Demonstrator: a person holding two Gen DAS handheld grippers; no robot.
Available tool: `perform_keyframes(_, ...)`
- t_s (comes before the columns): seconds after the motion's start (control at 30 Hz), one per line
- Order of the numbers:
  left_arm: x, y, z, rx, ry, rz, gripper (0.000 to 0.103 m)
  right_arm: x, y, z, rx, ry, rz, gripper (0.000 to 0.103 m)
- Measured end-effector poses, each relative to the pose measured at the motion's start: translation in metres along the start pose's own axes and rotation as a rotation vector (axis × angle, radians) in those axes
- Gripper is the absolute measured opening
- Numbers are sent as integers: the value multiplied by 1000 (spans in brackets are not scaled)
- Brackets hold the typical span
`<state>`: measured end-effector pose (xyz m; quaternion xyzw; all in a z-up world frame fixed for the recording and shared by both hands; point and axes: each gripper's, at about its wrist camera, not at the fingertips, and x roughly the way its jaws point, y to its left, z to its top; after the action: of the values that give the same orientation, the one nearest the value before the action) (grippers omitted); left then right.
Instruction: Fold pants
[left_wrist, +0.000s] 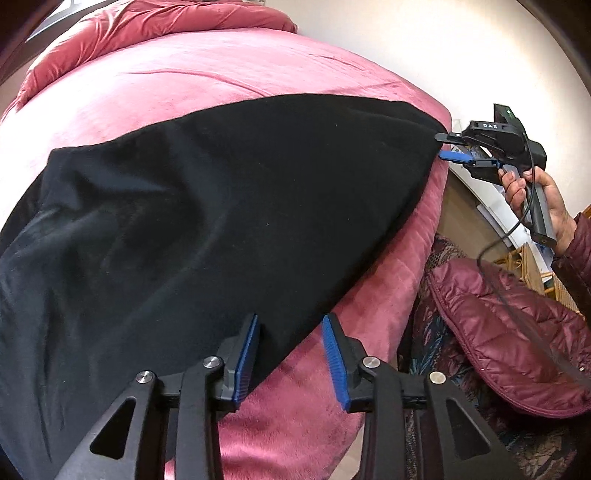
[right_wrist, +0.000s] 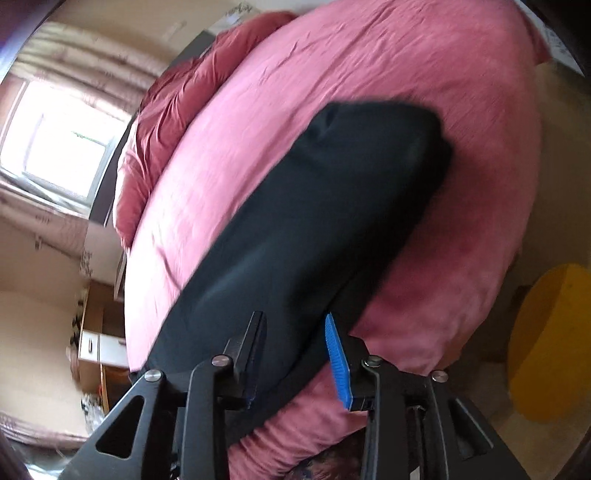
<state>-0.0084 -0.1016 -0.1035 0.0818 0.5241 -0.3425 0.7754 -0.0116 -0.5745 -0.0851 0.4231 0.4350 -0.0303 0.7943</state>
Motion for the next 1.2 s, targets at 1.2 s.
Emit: perform_keyframes(1.2,-59,93,-32,-405,-196,-16,19,-12,-22,11,20,-84,-142,22)
